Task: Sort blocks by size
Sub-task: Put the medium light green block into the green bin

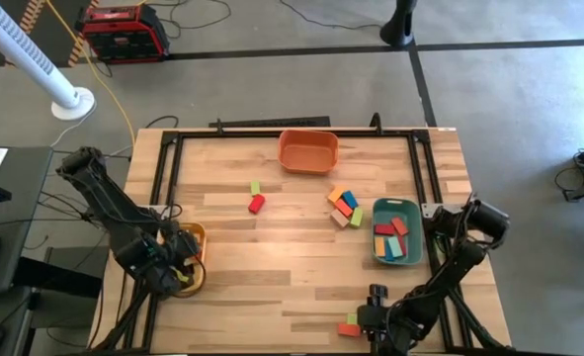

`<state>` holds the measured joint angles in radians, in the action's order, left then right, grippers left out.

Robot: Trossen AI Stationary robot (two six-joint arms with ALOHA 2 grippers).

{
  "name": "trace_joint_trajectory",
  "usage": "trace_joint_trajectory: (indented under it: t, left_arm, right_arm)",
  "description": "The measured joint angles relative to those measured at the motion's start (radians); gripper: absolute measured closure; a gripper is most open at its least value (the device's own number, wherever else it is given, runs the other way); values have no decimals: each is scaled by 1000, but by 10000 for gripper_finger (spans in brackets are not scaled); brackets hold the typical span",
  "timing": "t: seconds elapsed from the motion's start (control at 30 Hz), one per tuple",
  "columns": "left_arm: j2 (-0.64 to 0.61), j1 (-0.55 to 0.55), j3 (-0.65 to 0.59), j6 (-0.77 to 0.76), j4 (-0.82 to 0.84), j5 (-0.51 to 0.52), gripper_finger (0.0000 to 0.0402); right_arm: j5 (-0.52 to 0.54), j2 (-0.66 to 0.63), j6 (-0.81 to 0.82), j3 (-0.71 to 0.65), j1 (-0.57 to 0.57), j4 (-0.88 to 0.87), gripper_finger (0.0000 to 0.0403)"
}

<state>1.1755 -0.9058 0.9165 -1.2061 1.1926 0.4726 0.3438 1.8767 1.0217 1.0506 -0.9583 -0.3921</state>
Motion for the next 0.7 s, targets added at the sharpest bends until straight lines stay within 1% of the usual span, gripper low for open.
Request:
trace_joint_trajectory:
  t: [0.1, 0.27, 0.37, 0.43, 0.53, 0.6, 0.7]
  left_arm:
    - [0, 0, 46, 54, -15, 83, 134]
    - [0, 0, 95, 204, -104, 247, 134]
    - [0, 0, 98, 335, -210, 358, 134]
    - [3, 1, 98, 426, -284, 428, 134]
    - [5, 10, 88, 554, -403, 514, 134]
    - [4, 26, 65, 639, -491, 547, 134]
    - [5, 57, 23, 748, -612, 553, 134]
  right_arm:
    - [-6, -23, -2, -3, 6, -16, 178]
    - [-26, -49, -2, -4, 19, -53, 257]
    - [-42, -61, -6, -4, 35, -66, 260]
    - [-38, -78, -9, -2, 48, -73, 296]
    - [-38, -95, -10, -5, 70, -108, 314]
    - [-35, -126, -9, -4, 85, -137, 323]
    - [-11, -172, -10, -3, 109, -197, 340]
